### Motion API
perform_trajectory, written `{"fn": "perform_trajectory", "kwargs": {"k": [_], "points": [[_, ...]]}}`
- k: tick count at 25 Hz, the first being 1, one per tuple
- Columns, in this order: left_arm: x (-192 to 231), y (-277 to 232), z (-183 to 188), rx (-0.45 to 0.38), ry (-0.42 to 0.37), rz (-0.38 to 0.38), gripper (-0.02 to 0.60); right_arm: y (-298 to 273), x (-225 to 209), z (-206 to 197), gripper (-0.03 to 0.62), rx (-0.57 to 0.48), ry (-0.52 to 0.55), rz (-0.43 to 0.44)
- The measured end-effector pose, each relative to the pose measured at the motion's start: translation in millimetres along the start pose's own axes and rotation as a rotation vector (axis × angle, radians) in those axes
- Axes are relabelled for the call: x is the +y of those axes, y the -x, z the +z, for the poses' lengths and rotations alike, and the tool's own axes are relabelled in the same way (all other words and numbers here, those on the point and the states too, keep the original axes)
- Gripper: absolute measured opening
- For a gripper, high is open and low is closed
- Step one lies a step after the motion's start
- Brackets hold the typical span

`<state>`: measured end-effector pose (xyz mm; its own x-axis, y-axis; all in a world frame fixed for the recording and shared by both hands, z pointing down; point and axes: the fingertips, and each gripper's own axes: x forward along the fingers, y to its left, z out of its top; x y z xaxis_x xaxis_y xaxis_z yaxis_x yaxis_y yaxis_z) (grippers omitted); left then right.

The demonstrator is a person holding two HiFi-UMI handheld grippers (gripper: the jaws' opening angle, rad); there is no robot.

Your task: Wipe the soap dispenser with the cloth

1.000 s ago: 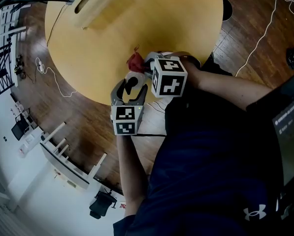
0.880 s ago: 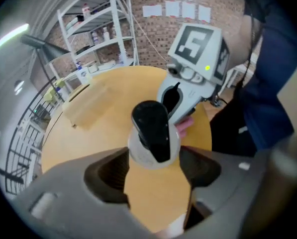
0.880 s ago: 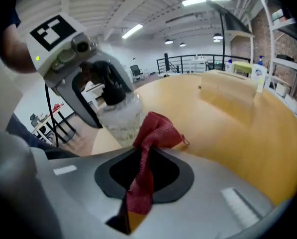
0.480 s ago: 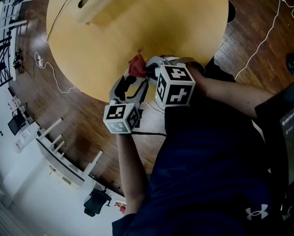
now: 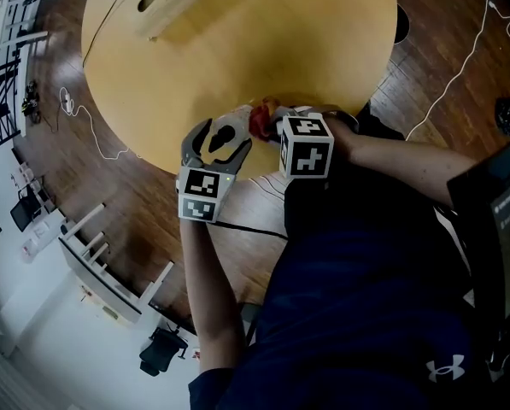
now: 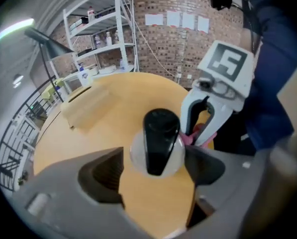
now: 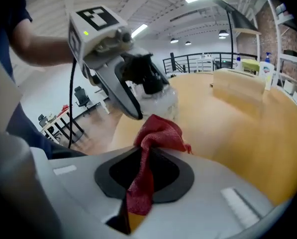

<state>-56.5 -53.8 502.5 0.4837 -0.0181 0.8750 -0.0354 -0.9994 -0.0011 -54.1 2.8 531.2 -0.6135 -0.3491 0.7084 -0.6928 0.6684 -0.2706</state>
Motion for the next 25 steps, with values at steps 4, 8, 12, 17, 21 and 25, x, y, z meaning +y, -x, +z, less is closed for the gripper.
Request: {"fn": "perform_trajectory", "kwargs": {"k": [4,8,12,17,21,25], "points": [[-5,10,-3,-0.050,0.318,0.082,0.387,23,-21,34,0.057,-0.118,-0.002,-0.099],[-5,10,-1,-0.116,0.548,0.214,0.351,3,-58,27,0.058,-0.060,0.043,-0.150],[10,1,-5,-0.081,0.370,0.243,0.316,-19,-54,4,0.057,0.046,0.058,-0.118],[7,2,-8,-0.056,0.043,0.105,0.314,1,-8,12,0.057,-0.032,0.024,-0.030],[10,14,-8,-0.080,0.224,0.153,0.327,23,-38,43,0.057,-0.139,-0.002,-0.145],[3,17,2,-0.134,0.579,0.246,0.327,-2,-71,35,0.057,-0.058,0.049,-0.179]]}}
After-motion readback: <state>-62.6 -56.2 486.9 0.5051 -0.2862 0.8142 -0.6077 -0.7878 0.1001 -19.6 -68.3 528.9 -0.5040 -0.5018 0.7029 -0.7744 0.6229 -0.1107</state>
